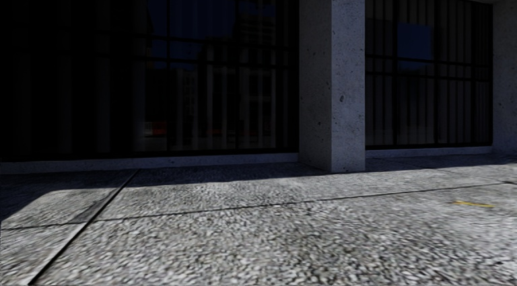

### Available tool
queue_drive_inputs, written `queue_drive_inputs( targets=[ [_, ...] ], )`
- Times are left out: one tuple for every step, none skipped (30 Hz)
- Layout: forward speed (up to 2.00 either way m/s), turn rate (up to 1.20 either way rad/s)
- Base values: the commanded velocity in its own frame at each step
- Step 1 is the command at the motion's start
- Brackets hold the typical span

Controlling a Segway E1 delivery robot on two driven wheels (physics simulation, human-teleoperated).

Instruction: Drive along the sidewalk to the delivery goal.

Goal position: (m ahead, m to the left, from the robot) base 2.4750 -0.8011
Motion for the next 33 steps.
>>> queue_drive_inputs(
  targets=[
    [0.75,-0.52],
    [0.75,-0.52],
    [0.75,-0.52],
    [0.75,-0.52],
    [0.77,-0.52],
    [0.87,-0.52],
    [0.87,-0.52],
    [0.96,-0.52],
    [0.99,-0.52],
    [1.00,-0.52],
    [1.00,-0.52],
    [1.00,-0.52],
    [1.00,-0.52],
    [0.99,-0.52],
    [0.98,-0.52],
    [0.98,-0.52],
    [0.98,-0.52],
    [0.97,-0.52],
    [0.97,-0.52],
    [0.97,-0.52],
    [0.97,-0.52],
    [0.97,-0.52],
    [0.97,-0.52],
    [0.97,-0.52],
    [0.97,-0.52],
    [0.97,-0.52],
    [0.97,-0.52],
    [0.97,-0.52],
    [0.97,-0.52],
    [0.97,-0.52],
    [0.97,-0.52],
    [0.97,-0.52],
    [0.97,-0.52]
  ],
)
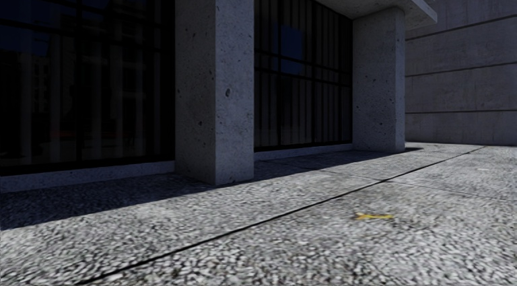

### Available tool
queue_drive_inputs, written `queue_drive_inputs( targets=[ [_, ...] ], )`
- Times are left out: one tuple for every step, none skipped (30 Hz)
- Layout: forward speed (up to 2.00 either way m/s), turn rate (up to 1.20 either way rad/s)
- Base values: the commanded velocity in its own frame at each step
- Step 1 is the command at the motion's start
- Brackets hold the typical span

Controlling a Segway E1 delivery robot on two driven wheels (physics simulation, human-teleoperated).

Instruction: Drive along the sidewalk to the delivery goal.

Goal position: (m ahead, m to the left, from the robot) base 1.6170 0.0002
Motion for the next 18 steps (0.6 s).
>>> queue_drive_inputs(
  targets=[
    [0.97,-0.52],
    [0.97,-0.52],
    [0.97,-0.52],
    [0.97,-0.52],
    [0.97,-0.52],
    [0.97,-0.52],
    [0.97,-0.52],
    [0.97,-0.52],
    [0.97,-0.52],
    [0.97,-0.52],
    [0.96,-0.52],
    [0.96,-0.52],
    [0.96,-0.52],
    [0.96,-0.52],
    [0.96,-0.52],
    [0.96,-0.52],
    [0.96,-0.52],
    [0.96,-0.52]
  ],
)
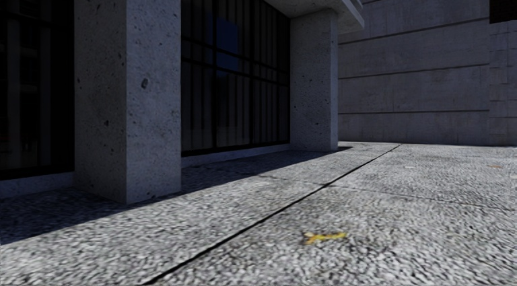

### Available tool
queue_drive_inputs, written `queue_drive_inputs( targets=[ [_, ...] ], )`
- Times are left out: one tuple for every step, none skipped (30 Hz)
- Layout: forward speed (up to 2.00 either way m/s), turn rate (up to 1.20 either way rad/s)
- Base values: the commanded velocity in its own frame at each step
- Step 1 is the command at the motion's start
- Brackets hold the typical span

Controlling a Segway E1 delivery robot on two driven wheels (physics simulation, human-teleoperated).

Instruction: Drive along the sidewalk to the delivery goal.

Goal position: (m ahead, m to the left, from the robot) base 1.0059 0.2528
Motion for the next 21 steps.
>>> queue_drive_inputs(
  targets=[
    [0.96,-0.52],
    [0.96,-0.52],
    [0.96,-0.52],
    [0.96,-0.52],
    [0.96,-0.52],
    [0.94,-0.30],
    [0.94,-0.09],
    [0.94,0.00],
    [0.94,0.00],
    [0.94,0.00],
    [0.93,0.00],
    [0.93,0.00],
    [0.92,0.00],
    [0.92,0.00],
    [0.92,0.00],
    [0.90,0.00],
    [0.88,0.00],
    [0.88,0.00],
    [0.86,0.00],
    [0.84,0.00],
    [0.83,0.00]
  ],
)
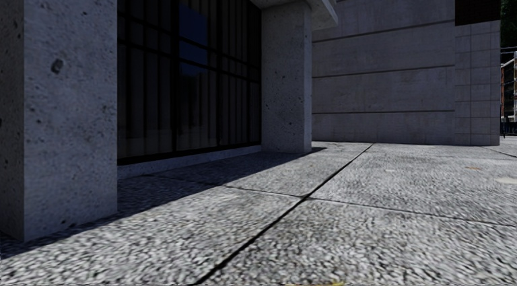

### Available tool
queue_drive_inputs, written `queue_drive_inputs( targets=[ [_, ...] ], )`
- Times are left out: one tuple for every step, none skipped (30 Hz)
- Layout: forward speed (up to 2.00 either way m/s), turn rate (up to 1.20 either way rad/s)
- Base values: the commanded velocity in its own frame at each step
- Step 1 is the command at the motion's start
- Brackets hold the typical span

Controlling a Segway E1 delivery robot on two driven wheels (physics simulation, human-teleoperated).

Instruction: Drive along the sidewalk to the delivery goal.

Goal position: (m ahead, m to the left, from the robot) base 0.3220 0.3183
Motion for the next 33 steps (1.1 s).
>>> queue_drive_inputs(
  targets=[
    [0.83,0.00],
    [0.83,0.00],
    [0.83,0.00],
    [0.82,0.00],
    [0.82,0.00],
    [0.81,0.00],
    [0.81,0.00],
    [0.80,0.00],
    [0.80,0.00],
    [0.79,0.00],
    [0.79,0.00],
    [0.76,0.00],
    [0.76,0.00],
    [0.73,0.00],
    [0.00,0.00],
    [0.00,0.00],
    [0.00,0.00],
    [0.00,0.00],
    [0.00,0.00],
    [0.00,0.00],
    [0.00,0.00],
    [0.00,0.00],
    [0.00,0.00],
    [0.00,0.00],
    [0.00,0.00],
    [0.00,0.00],
    [0.00,0.00],
    [0.00,0.00],
    [0.00,0.00],
    [0.00,0.00],
    [0.00,0.00],
    [0.00,0.00],
    [0.00,0.00]
  ],
)
